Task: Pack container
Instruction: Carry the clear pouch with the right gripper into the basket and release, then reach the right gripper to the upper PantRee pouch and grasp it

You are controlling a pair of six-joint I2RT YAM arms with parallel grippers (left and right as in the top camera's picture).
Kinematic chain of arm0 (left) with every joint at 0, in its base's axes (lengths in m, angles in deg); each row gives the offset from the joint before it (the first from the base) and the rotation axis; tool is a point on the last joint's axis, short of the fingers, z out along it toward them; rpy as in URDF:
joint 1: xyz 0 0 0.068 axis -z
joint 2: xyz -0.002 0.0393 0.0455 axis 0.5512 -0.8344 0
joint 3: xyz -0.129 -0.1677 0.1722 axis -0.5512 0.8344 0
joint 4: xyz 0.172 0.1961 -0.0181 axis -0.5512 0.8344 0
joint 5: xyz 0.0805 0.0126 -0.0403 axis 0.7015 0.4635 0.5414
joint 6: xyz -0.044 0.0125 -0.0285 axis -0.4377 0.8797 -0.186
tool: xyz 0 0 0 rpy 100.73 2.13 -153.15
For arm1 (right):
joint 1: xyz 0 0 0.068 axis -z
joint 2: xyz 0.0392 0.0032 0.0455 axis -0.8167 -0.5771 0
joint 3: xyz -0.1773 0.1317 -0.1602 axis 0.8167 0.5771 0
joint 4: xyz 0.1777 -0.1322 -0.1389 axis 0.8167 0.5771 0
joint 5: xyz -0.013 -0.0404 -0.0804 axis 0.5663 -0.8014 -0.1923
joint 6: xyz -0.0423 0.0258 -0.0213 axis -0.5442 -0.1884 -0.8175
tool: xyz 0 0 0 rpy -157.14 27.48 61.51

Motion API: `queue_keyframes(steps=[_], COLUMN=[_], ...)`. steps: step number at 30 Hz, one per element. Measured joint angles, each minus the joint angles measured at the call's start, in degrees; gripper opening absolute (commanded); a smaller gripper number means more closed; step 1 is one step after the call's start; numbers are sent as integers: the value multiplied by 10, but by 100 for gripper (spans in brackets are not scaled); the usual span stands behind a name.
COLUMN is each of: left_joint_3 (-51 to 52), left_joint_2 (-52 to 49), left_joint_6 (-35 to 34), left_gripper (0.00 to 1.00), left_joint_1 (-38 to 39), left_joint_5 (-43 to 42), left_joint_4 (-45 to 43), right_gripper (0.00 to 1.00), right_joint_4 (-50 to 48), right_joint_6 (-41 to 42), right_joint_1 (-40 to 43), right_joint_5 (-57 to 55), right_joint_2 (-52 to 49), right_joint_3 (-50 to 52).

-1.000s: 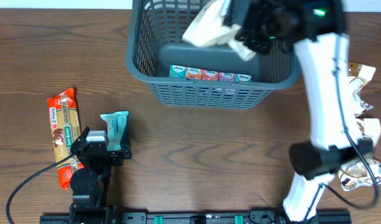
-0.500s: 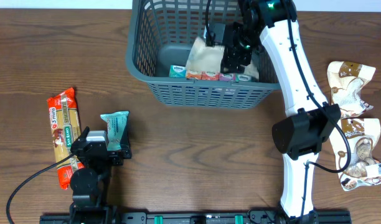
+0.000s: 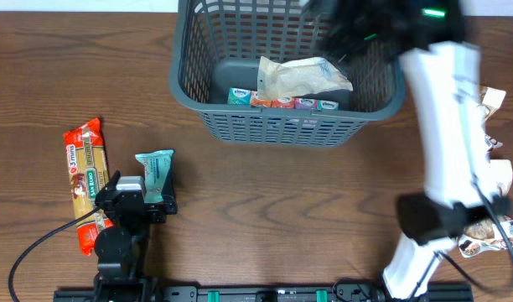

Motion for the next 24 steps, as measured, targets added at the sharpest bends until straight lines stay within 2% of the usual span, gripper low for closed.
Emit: queue_keyframes(steps=[3, 7, 11, 17, 24], left_joint_3=[0, 0, 0, 0, 0], left_joint_2=[0, 0, 0, 0, 0], left_joint_6=[0, 0, 0, 0, 0], left_gripper=[99, 99, 99, 99, 99], left_joint_1=[1, 1, 1, 1, 1], left_joint_5=[0, 0, 0, 0, 0], left_joint_4=[0, 0, 0, 0, 0], right_gripper=[94, 86, 93, 93, 93], right_joint_4=[-49, -29, 26, 99, 113], right_joint_6=[105, 239, 302, 320, 306], right_joint_1=[87, 234, 322, 406, 427], right_joint_5=[-2, -11, -23, -83, -104], right_joint_2=[59, 92, 70, -17, -105], right_joint_3=[-15, -27, -23, -14, -11])
